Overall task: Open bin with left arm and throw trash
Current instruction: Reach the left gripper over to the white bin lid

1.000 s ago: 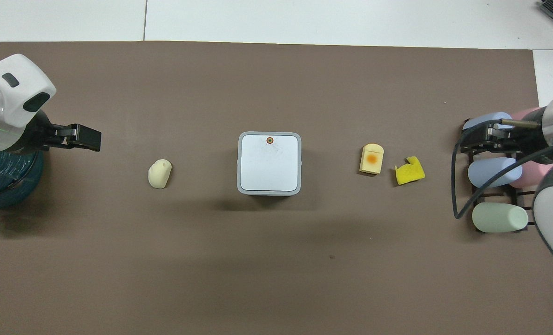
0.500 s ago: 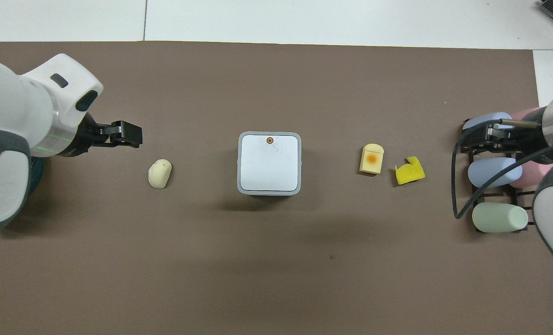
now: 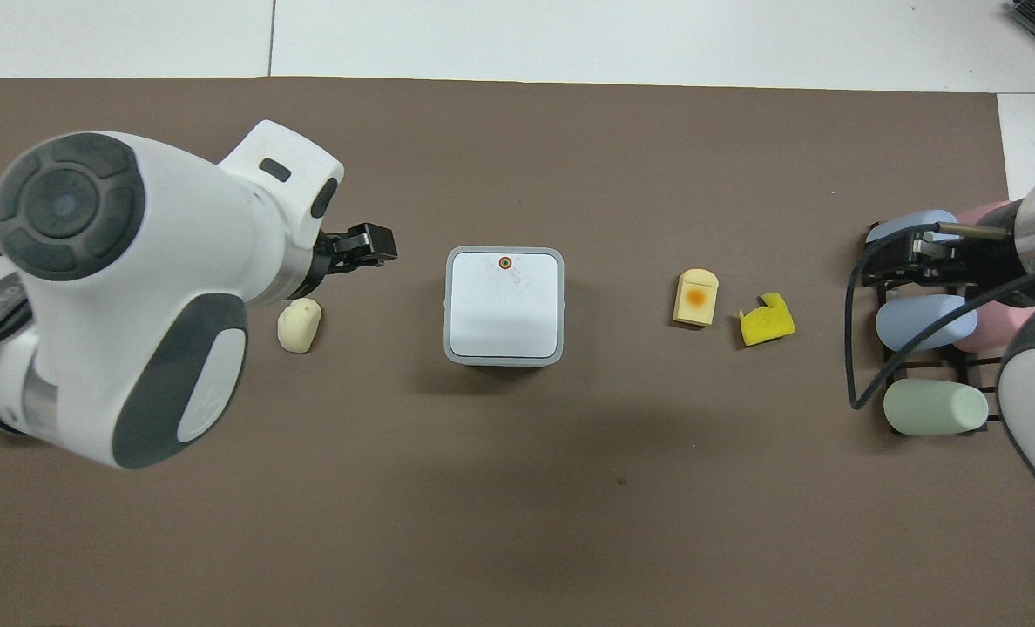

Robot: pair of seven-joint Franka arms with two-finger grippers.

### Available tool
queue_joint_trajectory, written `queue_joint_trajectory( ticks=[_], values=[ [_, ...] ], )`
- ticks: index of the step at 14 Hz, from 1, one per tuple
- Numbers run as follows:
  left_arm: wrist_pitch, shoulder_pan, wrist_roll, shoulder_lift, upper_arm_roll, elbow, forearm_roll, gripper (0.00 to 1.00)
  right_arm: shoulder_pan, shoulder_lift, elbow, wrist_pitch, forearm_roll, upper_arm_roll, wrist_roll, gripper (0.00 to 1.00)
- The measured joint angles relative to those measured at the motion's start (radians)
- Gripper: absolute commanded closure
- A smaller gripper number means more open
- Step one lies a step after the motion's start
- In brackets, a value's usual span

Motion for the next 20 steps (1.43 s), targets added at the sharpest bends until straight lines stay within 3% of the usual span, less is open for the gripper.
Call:
queue_joint_trajectory(
  ticks=[5,8,10,12,20],
  values=[
    [0.116,-0.077,-0.135,0.067,-0.001,0.003,-0.005,0.01,0.0,0.0,0.0,0.0,0.0,0.0,0.0,0.0],
    [0.15,-0.09,-0.15,0.072,0.0,0.014,-0.043,0.38,0.0,0.0,0.0,0.0,0.0,0.0,0.0,0.0],
    [0.188,-0.091,-0.166,0.081,0.0,0.014,-0.051,0.56,0.0,0.0,0.0,0.0,0.0,0.0,0.0,0.0],
    [0.236,-0.095,-0.198,0.1,0.0,0.014,-0.054,0.66,0.0,0.0,0.0,0.0,0.0,0.0,0.0,0.0],
    [0.363,-0.135,-0.351,0.197,0.0,0.023,-0.066,0.84,0.0,0.0,0.0,0.0,0.0,0.0,0.0,0.0]
  ],
)
